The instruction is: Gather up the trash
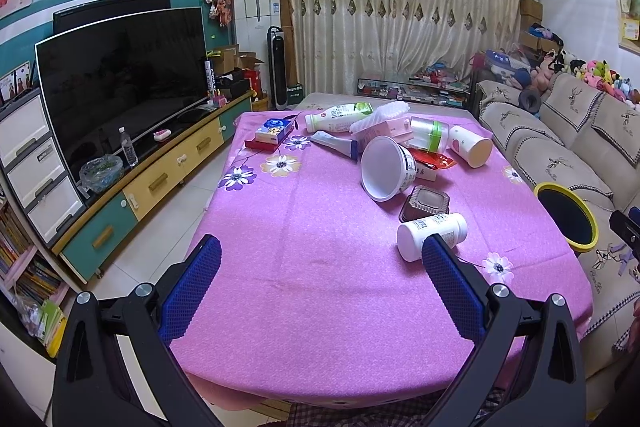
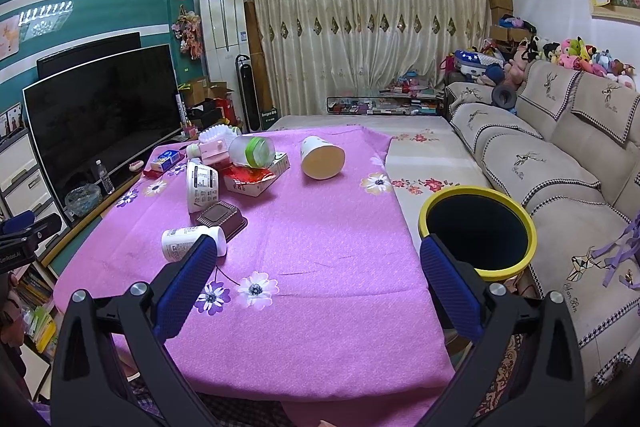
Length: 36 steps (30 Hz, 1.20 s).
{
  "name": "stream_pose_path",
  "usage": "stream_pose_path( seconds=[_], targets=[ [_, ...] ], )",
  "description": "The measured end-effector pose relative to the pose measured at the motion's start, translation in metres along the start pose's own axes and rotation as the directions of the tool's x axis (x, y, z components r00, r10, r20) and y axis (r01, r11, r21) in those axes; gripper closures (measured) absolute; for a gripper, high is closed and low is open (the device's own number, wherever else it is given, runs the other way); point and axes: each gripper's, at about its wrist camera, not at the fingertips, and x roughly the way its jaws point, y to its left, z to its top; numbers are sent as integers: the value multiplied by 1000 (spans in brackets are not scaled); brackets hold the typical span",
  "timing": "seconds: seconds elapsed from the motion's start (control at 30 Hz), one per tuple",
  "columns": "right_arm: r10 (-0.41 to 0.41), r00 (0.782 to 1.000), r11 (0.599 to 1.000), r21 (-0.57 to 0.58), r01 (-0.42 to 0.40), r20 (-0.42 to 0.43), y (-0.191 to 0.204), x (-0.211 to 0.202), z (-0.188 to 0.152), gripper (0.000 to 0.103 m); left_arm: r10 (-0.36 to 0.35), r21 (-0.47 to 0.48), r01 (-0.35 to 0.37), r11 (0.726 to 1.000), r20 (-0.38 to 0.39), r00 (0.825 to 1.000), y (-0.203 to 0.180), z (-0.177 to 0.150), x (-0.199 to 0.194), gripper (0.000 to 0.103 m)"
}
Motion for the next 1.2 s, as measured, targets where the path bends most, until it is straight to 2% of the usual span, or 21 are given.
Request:
stream_pose_path(
  seconds=[1.2],
  targets=[
    [15, 1000, 1000, 1, -15, -13, 4, 6, 1, 6, -4, 2, 4, 1000, -7, 1000, -2, -1, 4, 4]
  ],
)
